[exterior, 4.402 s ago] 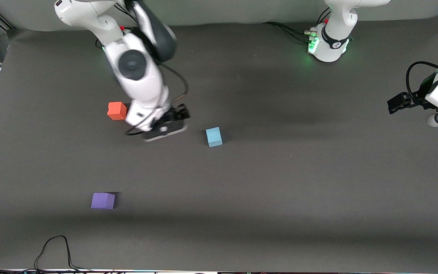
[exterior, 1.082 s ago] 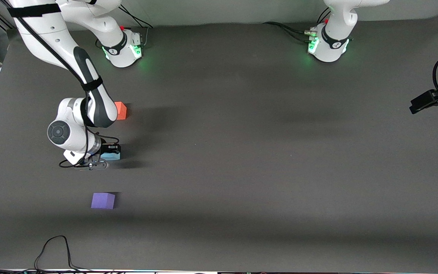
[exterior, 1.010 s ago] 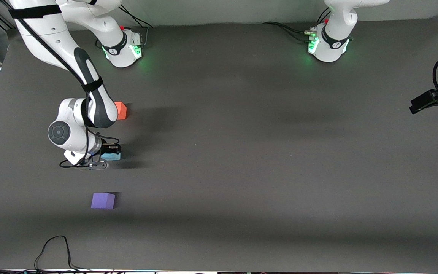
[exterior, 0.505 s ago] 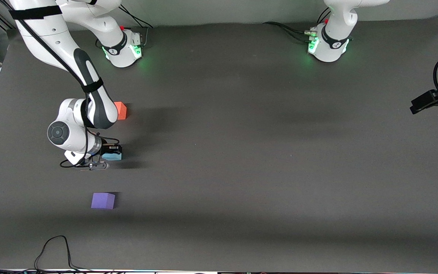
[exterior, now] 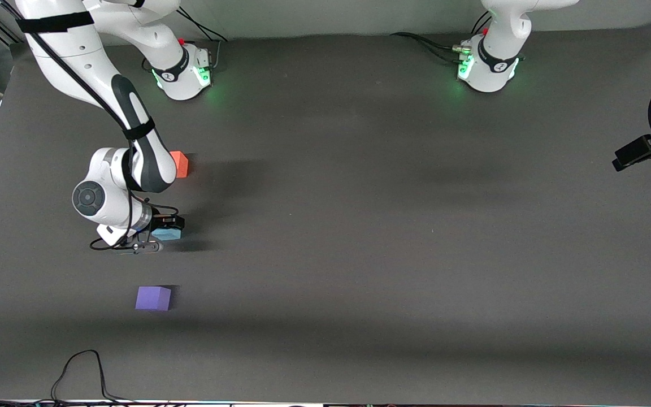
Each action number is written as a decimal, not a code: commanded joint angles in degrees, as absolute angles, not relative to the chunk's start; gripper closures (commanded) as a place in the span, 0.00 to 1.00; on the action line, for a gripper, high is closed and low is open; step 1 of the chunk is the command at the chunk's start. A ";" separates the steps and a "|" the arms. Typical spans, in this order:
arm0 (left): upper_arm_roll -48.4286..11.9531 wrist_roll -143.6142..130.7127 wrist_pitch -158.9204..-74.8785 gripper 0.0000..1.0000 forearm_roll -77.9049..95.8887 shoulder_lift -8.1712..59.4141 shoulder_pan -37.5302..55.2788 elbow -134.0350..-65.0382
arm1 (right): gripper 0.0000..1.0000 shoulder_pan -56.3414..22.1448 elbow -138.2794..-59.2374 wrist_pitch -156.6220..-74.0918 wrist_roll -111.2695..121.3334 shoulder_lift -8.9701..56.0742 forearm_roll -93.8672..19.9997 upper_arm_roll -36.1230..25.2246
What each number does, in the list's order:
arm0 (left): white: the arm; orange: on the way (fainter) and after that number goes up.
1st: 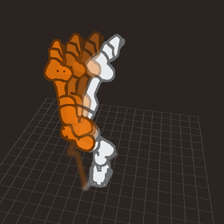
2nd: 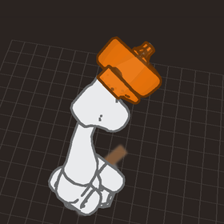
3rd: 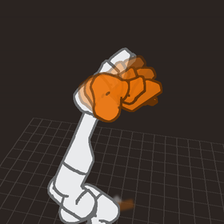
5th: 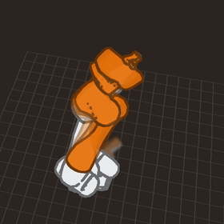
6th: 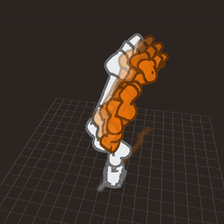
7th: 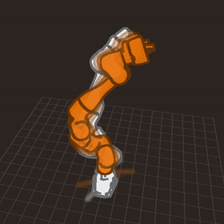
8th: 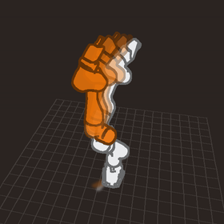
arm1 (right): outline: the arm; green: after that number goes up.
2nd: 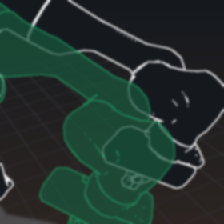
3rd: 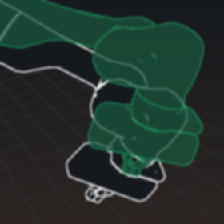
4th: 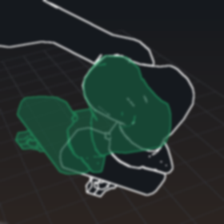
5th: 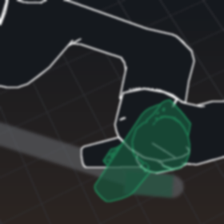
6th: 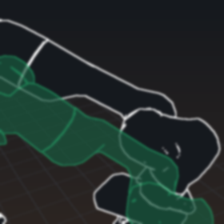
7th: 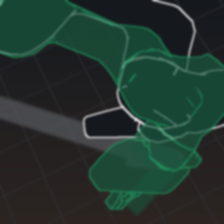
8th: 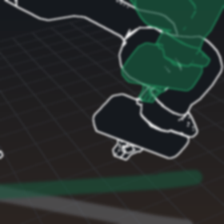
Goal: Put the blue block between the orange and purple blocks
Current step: 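Set the blue block between orange and purple blocks, open the right gripper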
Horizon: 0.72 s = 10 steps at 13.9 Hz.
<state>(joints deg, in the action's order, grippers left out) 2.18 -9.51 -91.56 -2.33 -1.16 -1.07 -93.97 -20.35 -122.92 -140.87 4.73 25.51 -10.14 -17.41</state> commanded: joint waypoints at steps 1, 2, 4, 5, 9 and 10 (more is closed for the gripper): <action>2.11 -9.93 -91.84 0.00 -1.49 -0.70 -1.32 -93.08 | 0.00 -20.74 -123.14 -138.45 7.03 21.64 -12.13 -17.93; 2.11 -9.93 -91.85 0.00 -1.41 -0.70 -1.32 -93.08 | 0.00 -20.74 -122.96 -136.34 7.03 19.10 -12.04 -17.93; 2.11 -9.93 -91.85 0.00 -1.49 -0.70 -1.32 -93.08 | 0.00 -20.83 -121.12 -129.77 6.94 13.30 -11.69 -18.45; 2.11 -9.93 -91.76 0.00 -1.58 -0.70 -1.32 -93.08 | 0.00 -20.83 -119.55 -125.38 6.94 10.84 -11.34 -18.72; 2.02 -9.49 -90.97 0.00 -1.76 -1.05 -1.23 -93.08 | 0.00 -20.83 -113.92 -111.13 6.94 1.00 -7.67 -19.86; 2.02 -9.49 -90.88 0.00 -1.76 -1.23 -1.23 -93.08 | 0.00 -21.09 -112.25 -107.96 6.94 -1.38 -6.34 -19.78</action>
<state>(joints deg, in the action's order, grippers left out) 2.12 -9.51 -91.72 -2.22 -1.09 -1.09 -93.95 -20.41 -114.04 -113.13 5.81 3.69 -8.70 -19.45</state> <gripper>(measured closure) 0.000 0.000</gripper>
